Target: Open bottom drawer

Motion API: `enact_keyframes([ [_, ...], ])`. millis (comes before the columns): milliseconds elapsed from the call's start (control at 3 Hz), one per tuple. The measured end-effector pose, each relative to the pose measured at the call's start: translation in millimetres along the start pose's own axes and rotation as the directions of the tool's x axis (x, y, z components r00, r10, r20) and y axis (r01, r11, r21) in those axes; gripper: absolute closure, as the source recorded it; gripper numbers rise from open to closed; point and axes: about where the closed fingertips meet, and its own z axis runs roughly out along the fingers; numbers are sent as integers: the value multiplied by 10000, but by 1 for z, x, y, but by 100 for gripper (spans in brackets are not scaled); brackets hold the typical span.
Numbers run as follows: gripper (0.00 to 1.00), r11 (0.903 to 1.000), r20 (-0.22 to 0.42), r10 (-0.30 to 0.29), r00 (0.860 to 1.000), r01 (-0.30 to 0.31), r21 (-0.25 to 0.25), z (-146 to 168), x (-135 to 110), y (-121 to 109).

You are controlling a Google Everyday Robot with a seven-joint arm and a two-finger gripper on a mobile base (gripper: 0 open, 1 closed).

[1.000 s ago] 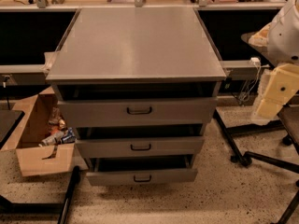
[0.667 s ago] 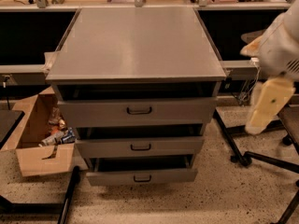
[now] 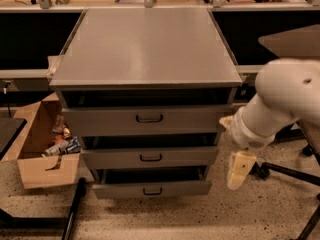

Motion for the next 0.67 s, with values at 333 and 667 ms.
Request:
enact_keyframes([
  [333, 0, 9976, 581, 549, 9968, -523, -454, 83, 11, 2],
  [667, 0, 9976, 581, 549, 9968, -523, -454, 83, 11, 2],
])
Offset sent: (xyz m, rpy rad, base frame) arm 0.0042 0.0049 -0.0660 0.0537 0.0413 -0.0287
